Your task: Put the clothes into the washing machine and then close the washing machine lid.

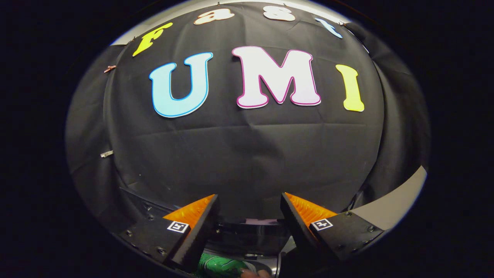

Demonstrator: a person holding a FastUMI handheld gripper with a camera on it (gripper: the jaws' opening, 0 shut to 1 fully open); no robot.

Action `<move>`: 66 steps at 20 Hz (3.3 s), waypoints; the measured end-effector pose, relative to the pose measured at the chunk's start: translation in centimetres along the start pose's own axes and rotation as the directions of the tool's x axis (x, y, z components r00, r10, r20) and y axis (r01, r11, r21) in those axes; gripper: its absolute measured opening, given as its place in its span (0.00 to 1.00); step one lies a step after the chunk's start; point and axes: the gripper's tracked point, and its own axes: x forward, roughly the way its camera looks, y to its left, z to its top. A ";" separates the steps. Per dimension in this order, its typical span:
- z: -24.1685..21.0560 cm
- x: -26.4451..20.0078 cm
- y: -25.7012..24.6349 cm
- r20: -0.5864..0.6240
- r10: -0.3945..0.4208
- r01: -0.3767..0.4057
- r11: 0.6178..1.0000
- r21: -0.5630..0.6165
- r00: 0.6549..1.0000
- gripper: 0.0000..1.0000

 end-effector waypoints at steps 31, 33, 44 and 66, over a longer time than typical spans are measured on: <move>-8.9 -13.8 1.4 -0.162 0.005 0.000 0.999 0.035 0.987 0.99; -8.7 -14.4 2.0 -0.152 0.012 -0.010 1.000 0.015 0.988 0.99; -4.3 -21.1 2.9 0.002 0.092 -0.092 0.994 -0.056 0.996 0.99; 5.1 -48.4 -8.7 0.492 0.188 -0.144 0.981 -0.126 0.850 0.98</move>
